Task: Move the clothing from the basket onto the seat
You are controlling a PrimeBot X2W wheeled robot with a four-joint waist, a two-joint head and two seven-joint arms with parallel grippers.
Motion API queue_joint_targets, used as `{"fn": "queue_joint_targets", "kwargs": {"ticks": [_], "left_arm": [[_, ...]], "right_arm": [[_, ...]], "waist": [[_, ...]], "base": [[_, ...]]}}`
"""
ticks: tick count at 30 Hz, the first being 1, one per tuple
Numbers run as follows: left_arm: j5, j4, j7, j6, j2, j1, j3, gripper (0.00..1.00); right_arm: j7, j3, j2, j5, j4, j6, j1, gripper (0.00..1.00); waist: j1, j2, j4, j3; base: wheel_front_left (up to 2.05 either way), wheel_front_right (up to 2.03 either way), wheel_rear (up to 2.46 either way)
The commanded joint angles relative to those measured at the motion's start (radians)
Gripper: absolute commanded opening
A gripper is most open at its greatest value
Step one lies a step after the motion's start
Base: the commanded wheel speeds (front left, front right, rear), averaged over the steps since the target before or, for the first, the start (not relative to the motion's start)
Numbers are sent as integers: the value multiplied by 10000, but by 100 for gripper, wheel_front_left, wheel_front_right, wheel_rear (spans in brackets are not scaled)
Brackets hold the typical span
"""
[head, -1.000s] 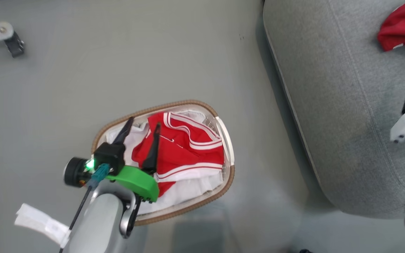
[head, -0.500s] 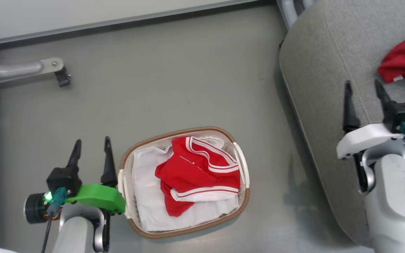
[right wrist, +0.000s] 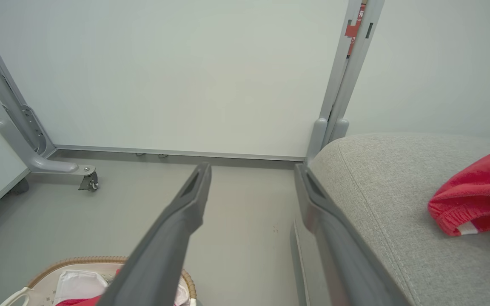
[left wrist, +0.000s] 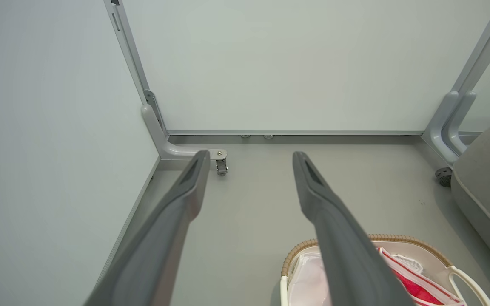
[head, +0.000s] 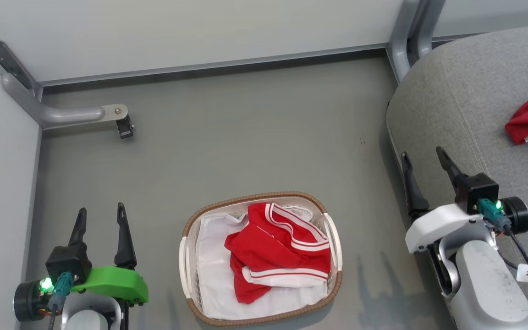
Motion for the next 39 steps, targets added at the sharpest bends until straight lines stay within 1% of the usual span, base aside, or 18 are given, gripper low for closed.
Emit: {"fn": "queue_joint_targets", "kwargs": {"ticks": [1,5,12,16,23,32,36,39], "left_arm": [[45,-23,6,-29,7,238,2,100],[17,-145,8,83,6,598,-149,100],[-484,-350,6,340,7,1348,-552,100],[-524,-374,6,363,9,1403,-767,100],[-475,-349,6,394,9,1252,-872,100],[-658,-49,8,244,9,975,-1233,100],[-737,374,8,-16,10,560,-1658,100],[-938,873,9,-177,13,147,-1965,100]], "right_arm": [[-21,53,-45,75,26,-10,243,100],[-21,196,-42,208,14,-10,747,100],[-19,312,-42,459,-93,-10,1620,100],[-21,312,-39,459,-112,-10,1728,100],[-19,451,-40,423,-118,-10,1529,100],[-21,564,-39,393,-214,-10,1227,100],[-21,604,-44,510,-344,-10,876,100],[-21,756,-36,583,-544,-10,430,100]], "waist": [[0,0,110,-245],[0,0,94,-528],[0,0,77,-954],[0,0,69,-936],[0,0,16,-797],[0,0,-17,-400],[0,0,-154,158],[0,0,-330,795]], "base": [[0,0,0],[0,0,0],[0,0,0],[0,0,0],[0,0,0],[0,0,0],[0,0,0],[0,0,0]]}}
